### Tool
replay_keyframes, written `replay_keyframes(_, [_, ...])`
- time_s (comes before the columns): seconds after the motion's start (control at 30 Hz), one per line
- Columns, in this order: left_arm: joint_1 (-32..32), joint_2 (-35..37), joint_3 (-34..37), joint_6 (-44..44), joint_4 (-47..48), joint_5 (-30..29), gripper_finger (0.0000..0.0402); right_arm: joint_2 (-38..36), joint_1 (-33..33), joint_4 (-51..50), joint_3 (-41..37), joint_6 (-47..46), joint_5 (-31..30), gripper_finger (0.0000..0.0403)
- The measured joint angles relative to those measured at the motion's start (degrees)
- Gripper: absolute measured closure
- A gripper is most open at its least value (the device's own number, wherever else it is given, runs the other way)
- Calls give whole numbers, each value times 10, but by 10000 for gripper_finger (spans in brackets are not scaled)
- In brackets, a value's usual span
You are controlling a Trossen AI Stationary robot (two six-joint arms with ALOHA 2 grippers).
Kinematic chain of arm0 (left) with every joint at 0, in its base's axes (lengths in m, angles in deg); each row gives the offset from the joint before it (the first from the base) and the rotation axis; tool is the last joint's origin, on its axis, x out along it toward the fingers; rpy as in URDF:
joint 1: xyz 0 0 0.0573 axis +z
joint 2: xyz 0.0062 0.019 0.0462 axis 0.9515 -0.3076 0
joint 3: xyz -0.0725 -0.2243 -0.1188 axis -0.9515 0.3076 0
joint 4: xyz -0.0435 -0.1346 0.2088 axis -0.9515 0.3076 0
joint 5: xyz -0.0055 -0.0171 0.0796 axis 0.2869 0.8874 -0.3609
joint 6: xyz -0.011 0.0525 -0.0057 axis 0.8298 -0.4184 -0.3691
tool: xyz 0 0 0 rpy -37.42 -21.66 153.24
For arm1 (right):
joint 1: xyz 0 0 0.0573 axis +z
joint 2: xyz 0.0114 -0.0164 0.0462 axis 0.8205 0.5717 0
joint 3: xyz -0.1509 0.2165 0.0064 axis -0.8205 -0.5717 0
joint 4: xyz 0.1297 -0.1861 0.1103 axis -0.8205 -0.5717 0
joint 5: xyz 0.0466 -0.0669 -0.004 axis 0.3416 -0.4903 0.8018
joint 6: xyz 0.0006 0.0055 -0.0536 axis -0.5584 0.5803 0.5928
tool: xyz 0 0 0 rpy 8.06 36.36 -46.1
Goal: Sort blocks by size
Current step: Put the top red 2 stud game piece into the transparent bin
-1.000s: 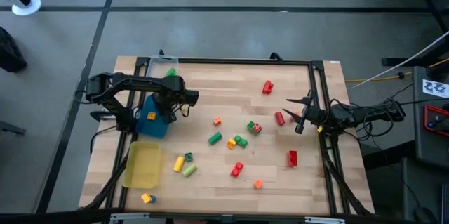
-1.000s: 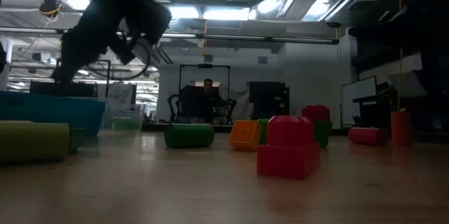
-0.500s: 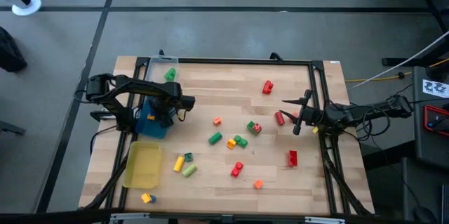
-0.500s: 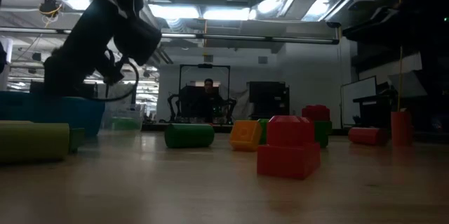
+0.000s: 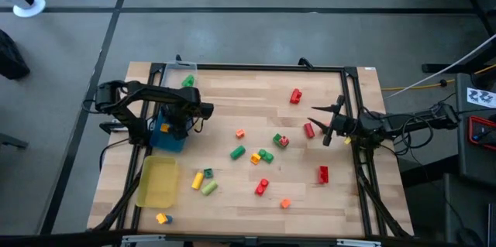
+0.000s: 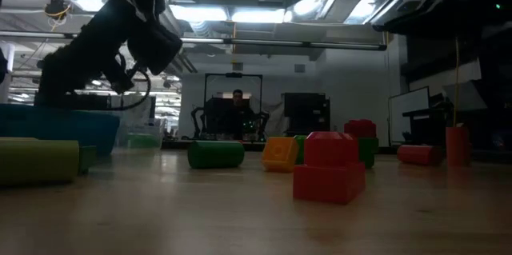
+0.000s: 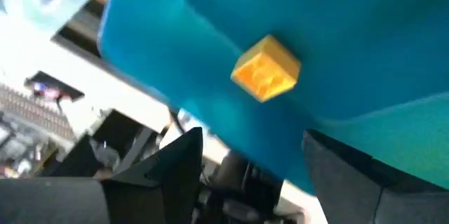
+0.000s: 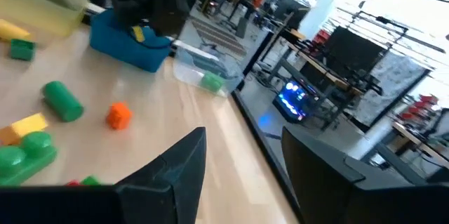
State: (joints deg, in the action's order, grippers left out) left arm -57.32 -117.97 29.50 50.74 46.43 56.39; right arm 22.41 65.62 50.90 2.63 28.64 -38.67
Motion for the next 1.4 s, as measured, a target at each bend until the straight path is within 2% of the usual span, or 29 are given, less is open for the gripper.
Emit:
replay_keyframes(0.1, [0,22,-16,24,-2,-15,176,34,-39,-40,40,-6,0,214])
replay_keyframes(0.23, [-1,70,-27,24,-59,-19,177,89,-111,-99,101,-13,19,214])
replay_keyframes(0.33, [-1,113,-28,25,-115,-20,178,132,-170,-145,142,26,72,214])
replay_keyframes(0.5, [-1,175,-28,26,-210,-20,178,217,-263,-217,207,116,214,214])
replay_keyframes(0.57, [-1,192,-28,26,-249,-20,178,256,-297,-250,236,145,250,214])
replay_keyframes(0.8, [-1,215,-28,2,-355,-21,178,402,-379,-319,315,240,267,214])
replay_keyframes(0.9, [-1,215,-28,-9,-386,-21,178,460,-401,-322,341,204,260,214])
replay_keyframes(1.1, [-1,215,-28,-26,-419,-21,178,550,-425,-300,374,53,192,214])
replay_keyframes(1.4, [-1,215,-28,-52,-421,-21,178,640,-424,-258,386,-71,189,214])
